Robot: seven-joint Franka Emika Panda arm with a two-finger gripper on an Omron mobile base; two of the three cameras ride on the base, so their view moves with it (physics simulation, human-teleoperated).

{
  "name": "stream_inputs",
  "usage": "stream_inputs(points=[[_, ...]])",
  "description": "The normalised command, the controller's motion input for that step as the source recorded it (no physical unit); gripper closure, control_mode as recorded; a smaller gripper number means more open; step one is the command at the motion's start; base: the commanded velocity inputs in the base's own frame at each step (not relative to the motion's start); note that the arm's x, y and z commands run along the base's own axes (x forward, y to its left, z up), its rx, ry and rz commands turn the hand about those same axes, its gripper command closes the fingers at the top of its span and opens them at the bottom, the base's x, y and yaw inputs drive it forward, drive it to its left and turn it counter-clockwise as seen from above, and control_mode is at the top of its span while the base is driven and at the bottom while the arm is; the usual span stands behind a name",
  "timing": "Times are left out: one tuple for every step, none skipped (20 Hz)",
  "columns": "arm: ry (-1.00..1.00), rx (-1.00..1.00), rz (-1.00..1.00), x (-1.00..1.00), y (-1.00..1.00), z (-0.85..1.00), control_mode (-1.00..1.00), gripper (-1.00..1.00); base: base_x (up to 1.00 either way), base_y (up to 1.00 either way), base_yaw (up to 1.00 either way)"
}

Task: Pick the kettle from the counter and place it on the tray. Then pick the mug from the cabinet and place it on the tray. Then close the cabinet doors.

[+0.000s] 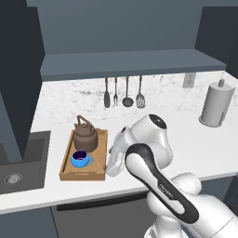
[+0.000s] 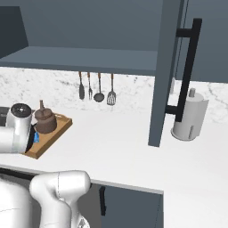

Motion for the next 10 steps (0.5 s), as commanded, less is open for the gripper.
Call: stream_inputs(points=[[-0.06,0.00,0.00,-0.54,-0.13,0.63,-1.00,-1.00,0.00,0.00,0.00],[0.00,0.00,0.00,-0.49,-0.12,0.61,-1.00,-1.00,0.00,0.00,0.00],[0.00,0.00,0.00,-0.46,-0.13,0.59,-1.00,-1.00,0.00,0.00,0.00],[0.00,0.00,0.00,-0.50,-0.16,0.59,-1.00,-1.00,0.00,0.00,0.00],[0.00,0.00,0.00,-0.43,-0.18,0.51,-1.00,-1.00,0.00,0.00,0.00],[0.03,0.00,0.00,-0.39,-0.16,0.53,-1.00,-1.00,0.00,0.00,0.00],[0.00,0.00,0.00,-0.42,-0.13,0.54,-1.00,-1.00,0.00,0.00,0.00],[0.00,0.00,0.00,-0.43,-0.15,0.56,-1.00,-1.00,0.00,0.00,0.00],[0.00,0.00,0.00,-0.40,-0.16,0.51,-1.00,-1.00,0.00,0.00,0.00],[0.00,0.00,0.00,-0.42,-0.21,0.51,-1.00,-1.00,0.00,0.00,0.00]])
